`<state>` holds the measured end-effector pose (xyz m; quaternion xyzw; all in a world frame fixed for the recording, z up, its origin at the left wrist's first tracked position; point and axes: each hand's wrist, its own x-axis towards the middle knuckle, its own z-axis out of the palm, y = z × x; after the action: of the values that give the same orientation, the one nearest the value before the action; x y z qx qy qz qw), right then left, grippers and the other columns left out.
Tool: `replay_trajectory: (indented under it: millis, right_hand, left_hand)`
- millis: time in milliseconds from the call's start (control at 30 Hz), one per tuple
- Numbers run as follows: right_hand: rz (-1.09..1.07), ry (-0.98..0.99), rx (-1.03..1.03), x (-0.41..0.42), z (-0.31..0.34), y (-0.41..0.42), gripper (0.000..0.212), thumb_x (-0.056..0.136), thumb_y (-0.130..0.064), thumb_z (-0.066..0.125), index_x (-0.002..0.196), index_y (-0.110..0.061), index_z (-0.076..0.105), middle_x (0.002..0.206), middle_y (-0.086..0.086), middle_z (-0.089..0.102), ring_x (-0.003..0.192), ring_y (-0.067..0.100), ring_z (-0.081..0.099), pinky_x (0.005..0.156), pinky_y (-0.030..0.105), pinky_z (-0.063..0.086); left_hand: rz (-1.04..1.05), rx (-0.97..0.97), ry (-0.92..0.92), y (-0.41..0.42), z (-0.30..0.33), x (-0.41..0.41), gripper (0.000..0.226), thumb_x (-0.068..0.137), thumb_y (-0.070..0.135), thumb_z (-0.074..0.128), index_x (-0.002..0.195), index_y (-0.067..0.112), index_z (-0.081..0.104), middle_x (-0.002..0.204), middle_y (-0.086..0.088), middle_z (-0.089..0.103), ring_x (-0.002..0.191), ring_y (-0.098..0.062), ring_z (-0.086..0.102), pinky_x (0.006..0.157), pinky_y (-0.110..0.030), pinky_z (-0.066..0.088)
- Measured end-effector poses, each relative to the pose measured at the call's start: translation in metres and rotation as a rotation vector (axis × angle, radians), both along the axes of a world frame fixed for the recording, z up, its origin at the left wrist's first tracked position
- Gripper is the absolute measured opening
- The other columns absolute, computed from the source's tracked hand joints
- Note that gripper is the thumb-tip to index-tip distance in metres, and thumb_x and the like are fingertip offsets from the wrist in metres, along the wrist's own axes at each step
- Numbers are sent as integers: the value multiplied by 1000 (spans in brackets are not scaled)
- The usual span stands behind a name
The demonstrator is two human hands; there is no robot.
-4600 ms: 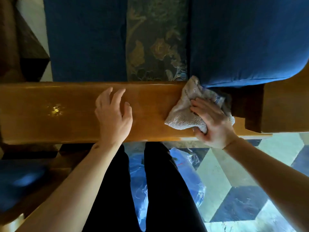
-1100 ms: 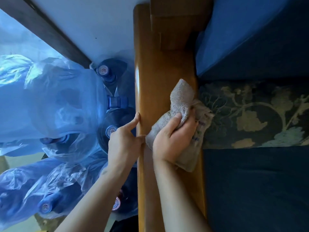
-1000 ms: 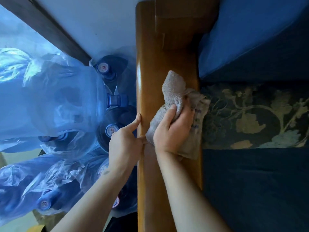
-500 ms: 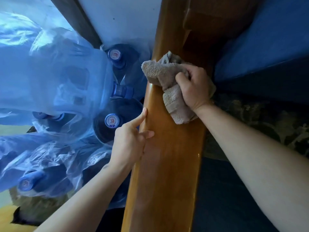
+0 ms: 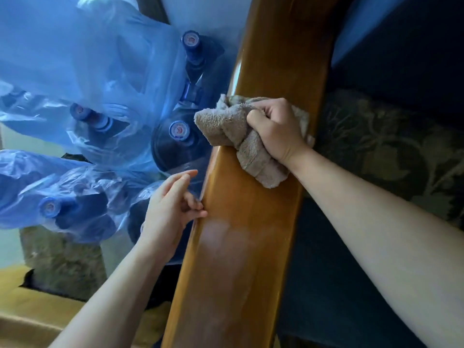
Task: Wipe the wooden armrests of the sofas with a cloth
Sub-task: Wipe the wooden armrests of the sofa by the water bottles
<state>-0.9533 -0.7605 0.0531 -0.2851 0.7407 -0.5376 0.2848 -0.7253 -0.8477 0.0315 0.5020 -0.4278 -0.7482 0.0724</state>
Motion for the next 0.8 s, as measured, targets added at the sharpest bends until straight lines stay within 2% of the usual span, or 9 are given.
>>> replay_trajectory:
  millis: [133,233,333,400,467,567,600,700,800]
  right_hand:
    - [-33,-2,27,54,4,22,40,84,-9,53,50,5,38,55,7,36,54,16,31,54,27,27]
    - [-44,-26,51,113,6,45,35,83,-9,54,50,-4,42,53,7,37,53,18,32,53,32,24]
    - [-68,-38,64,170,7,67,36,83,-8,54,50,-9,40,50,7,36,50,17,32,51,32,23]
    - [-67,-32,82,208,8,82,35,82,-7,54,50,-4,40,48,14,37,48,26,34,48,40,26]
    - [-63,-16,93,244,7,98,34,81,-14,54,51,-1,44,48,19,41,47,31,38,47,42,29]
    - [-53,6,95,295,5,121,26,77,-25,51,54,-13,50,51,-5,48,53,3,47,57,23,37]
    - [-40,6,95,311,2,128,27,77,-24,51,54,-9,53,54,-6,53,58,0,52,63,19,41]
    - [-44,20,121,336,0,140,35,77,-22,51,59,6,61,60,15,64,66,26,66,69,33,52]
    - [-155,-159,158,340,10,136,30,78,-22,51,52,-8,49,53,10,48,53,22,46,52,37,37]
  left_hand:
    - [214,13,-56,21,9,39,20,99,23,60,110,18,76,63,-5,66,74,-20,72,66,-28,61]
    - [210,10,-56,33,23,66,27,90,35,63,106,22,79,84,-10,75,88,-20,76,68,-25,60]
    - [186,1,-91,46,33,95,29,84,45,62,97,29,82,103,-12,76,101,-21,74,78,-32,58]
    - [211,27,-88,54,39,118,28,89,43,58,89,31,83,99,-6,78,98,-20,75,80,-34,55]
    - [260,47,-77,60,43,138,32,87,43,56,96,25,81,93,-4,80,87,-15,75,78,-33,54]
    - [278,16,-70,61,45,157,48,83,46,56,111,14,77,96,-14,79,92,-24,74,81,-38,54]
    - [275,2,-65,59,44,161,49,82,45,55,112,13,77,93,-15,78,91,-25,73,80,-38,54]
    - [248,-25,-57,54,42,165,48,83,42,55,112,11,76,82,-13,75,85,-23,72,74,-35,53]
    - [246,-11,-63,54,42,169,50,79,43,59,112,10,77,79,-13,72,79,-21,70,69,-31,53]
